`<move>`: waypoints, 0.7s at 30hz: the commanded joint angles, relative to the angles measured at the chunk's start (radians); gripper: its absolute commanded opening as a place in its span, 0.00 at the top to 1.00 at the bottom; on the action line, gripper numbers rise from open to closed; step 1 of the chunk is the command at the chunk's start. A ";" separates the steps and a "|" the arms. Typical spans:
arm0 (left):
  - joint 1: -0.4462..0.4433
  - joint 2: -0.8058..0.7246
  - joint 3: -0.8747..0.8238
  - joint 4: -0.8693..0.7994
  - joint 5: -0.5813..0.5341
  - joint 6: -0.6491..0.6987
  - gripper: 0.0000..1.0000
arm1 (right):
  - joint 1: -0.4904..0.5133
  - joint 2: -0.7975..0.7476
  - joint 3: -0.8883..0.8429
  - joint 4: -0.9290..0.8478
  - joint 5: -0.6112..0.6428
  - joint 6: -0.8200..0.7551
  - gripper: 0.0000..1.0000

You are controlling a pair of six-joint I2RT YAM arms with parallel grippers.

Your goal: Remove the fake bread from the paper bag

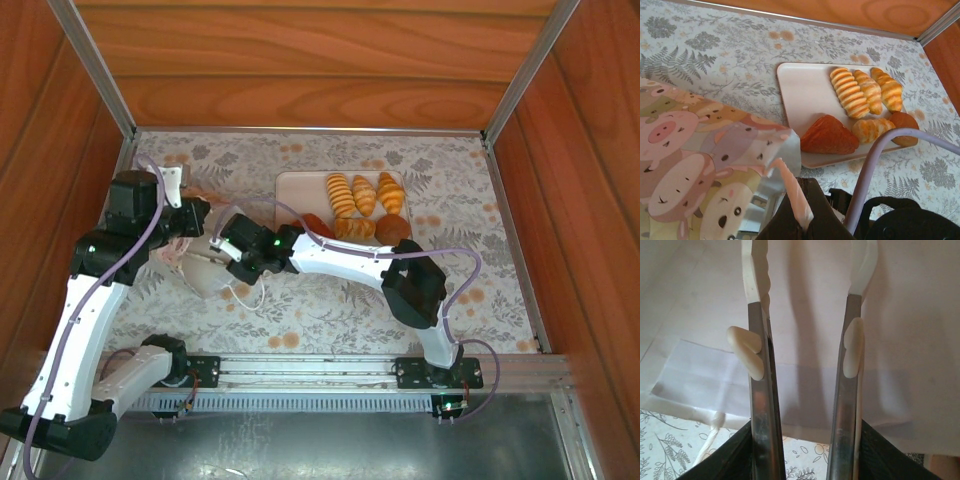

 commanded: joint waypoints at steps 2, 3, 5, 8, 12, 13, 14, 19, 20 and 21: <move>-0.004 -0.001 -0.004 -0.016 0.022 0.009 1.00 | 0.008 0.047 0.076 -0.011 0.051 -0.017 0.52; -0.003 -0.001 -0.001 -0.016 0.022 0.010 1.00 | 0.008 0.056 0.089 -0.023 0.052 -0.021 0.52; -0.004 -0.003 -0.001 -0.016 0.020 0.008 1.00 | 0.009 0.073 0.108 -0.040 0.052 -0.030 0.52; -0.004 -0.003 -0.003 -0.016 0.027 0.006 1.00 | 0.010 0.099 0.143 -0.068 0.061 -0.043 0.51; -0.004 -0.003 -0.005 -0.016 0.024 0.006 1.00 | 0.010 0.119 0.178 -0.067 0.084 -0.051 0.50; -0.004 -0.003 -0.004 -0.016 0.025 0.006 1.00 | 0.010 0.127 0.189 -0.072 0.087 -0.051 0.50; -0.004 -0.001 -0.002 -0.016 0.024 0.005 1.00 | 0.010 0.136 0.202 -0.076 0.090 -0.051 0.50; -0.004 0.000 0.003 -0.016 0.031 0.004 1.00 | 0.010 0.187 0.268 -0.111 0.086 -0.043 0.49; -0.003 0.001 0.003 -0.016 0.031 0.004 1.00 | 0.010 0.195 0.282 -0.118 0.089 -0.042 0.49; -0.003 0.002 0.002 -0.016 0.031 0.004 1.00 | 0.010 0.204 0.295 -0.127 0.096 -0.040 0.49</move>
